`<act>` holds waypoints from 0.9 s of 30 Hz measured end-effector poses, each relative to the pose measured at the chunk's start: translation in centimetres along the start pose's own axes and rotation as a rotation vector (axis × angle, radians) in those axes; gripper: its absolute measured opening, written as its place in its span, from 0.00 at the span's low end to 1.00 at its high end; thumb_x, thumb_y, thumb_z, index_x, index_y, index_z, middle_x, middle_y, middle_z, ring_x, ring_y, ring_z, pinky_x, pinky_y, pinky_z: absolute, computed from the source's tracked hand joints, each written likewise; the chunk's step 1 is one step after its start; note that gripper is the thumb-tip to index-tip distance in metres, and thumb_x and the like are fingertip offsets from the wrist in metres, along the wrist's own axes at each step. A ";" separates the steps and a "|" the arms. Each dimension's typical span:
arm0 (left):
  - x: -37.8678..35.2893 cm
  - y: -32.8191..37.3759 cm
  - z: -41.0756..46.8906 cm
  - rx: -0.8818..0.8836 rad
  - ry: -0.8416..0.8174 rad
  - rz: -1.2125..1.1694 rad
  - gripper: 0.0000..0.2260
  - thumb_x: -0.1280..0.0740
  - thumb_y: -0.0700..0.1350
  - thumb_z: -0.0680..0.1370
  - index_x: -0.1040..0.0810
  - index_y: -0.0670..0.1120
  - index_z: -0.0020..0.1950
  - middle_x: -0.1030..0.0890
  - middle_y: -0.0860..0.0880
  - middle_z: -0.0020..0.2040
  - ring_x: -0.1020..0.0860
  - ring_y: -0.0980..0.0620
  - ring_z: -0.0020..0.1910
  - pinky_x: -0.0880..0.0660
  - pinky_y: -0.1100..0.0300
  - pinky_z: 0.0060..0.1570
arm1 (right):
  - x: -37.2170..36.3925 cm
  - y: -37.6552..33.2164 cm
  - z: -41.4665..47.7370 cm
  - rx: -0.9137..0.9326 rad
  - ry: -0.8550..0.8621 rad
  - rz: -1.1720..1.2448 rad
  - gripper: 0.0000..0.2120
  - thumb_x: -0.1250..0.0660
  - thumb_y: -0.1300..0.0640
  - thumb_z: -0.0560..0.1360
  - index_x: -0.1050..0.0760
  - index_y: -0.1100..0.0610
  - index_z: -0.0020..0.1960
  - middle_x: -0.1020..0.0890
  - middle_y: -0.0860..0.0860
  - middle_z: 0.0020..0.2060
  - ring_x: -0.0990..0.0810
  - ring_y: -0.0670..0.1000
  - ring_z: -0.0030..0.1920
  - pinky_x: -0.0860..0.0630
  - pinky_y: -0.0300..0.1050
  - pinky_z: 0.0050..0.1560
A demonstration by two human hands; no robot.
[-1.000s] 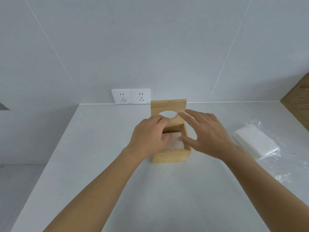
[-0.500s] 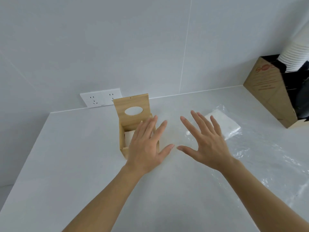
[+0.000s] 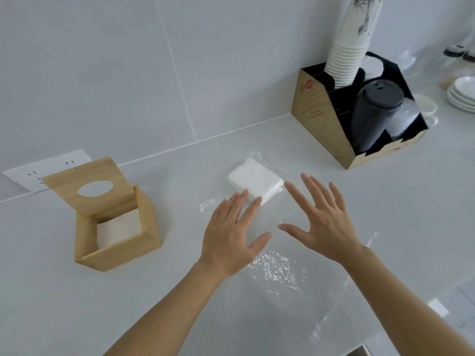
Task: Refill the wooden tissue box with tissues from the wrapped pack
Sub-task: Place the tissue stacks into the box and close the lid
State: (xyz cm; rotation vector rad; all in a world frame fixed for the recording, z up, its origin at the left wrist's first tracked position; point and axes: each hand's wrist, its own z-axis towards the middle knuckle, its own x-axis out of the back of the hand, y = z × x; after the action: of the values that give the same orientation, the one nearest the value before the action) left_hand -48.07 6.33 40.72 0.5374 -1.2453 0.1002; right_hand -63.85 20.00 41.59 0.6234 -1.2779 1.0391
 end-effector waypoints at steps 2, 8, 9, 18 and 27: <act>-1.4 1.4 0.5 -0.024 -0.034 -0.021 0.31 0.43 0.64 0.74 0.39 0.52 0.74 0.39 0.48 0.76 0.42 0.48 0.75 0.50 0.54 0.73 | -0.1 1.8 -0.5 -0.022 -0.018 -0.009 0.37 0.47 0.30 0.71 0.40 0.49 0.74 0.35 0.58 0.72 0.35 0.59 0.71 0.42 0.62 0.70; -6.1 5.0 0.8 -0.062 -0.187 0.042 0.41 0.52 0.72 0.71 0.53 0.51 0.77 0.52 0.48 0.78 0.61 0.53 0.76 0.66 0.56 0.72 | -0.6 5.4 -1.4 -0.065 -0.064 -0.014 0.37 0.48 0.31 0.71 0.42 0.49 0.75 0.36 0.58 0.73 0.35 0.59 0.71 0.41 0.59 0.70; -6.9 5.5 0.7 -0.062 -0.216 0.061 0.43 0.54 0.74 0.70 0.57 0.51 0.77 0.55 0.48 0.78 0.66 0.53 0.74 0.69 0.55 0.71 | -0.7 5.8 -1.6 -0.067 -0.071 -0.010 0.37 0.48 0.31 0.71 0.42 0.49 0.75 0.36 0.58 0.73 0.35 0.58 0.72 0.41 0.58 0.70; -9.3 5.8 -0.4 -0.026 -0.305 0.128 0.35 0.52 0.68 0.74 0.46 0.51 0.76 0.45 0.44 0.77 0.49 0.44 0.76 0.56 0.44 0.73 | -3.1 7.1 -3.3 -0.076 -0.167 0.057 0.37 0.50 0.31 0.72 0.45 0.47 0.75 0.38 0.56 0.74 0.37 0.56 0.73 0.44 0.54 0.72; -6.9 6.9 2.3 0.008 -0.088 0.069 0.14 0.43 0.50 0.77 0.20 0.46 0.51 0.16 0.48 0.46 0.18 0.46 0.45 0.23 0.58 0.41 | -3.4 6.8 -4.0 -0.026 0.224 0.184 0.28 0.39 0.41 0.74 0.26 0.61 0.63 0.20 0.56 0.58 0.23 0.54 0.59 0.32 0.49 0.59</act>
State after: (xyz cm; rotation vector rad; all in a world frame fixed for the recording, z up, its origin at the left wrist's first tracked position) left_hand -54.83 12.81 37.15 0.5100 -1.3503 0.1410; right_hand -67.87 25.50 36.28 0.3623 -1.1648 1.2061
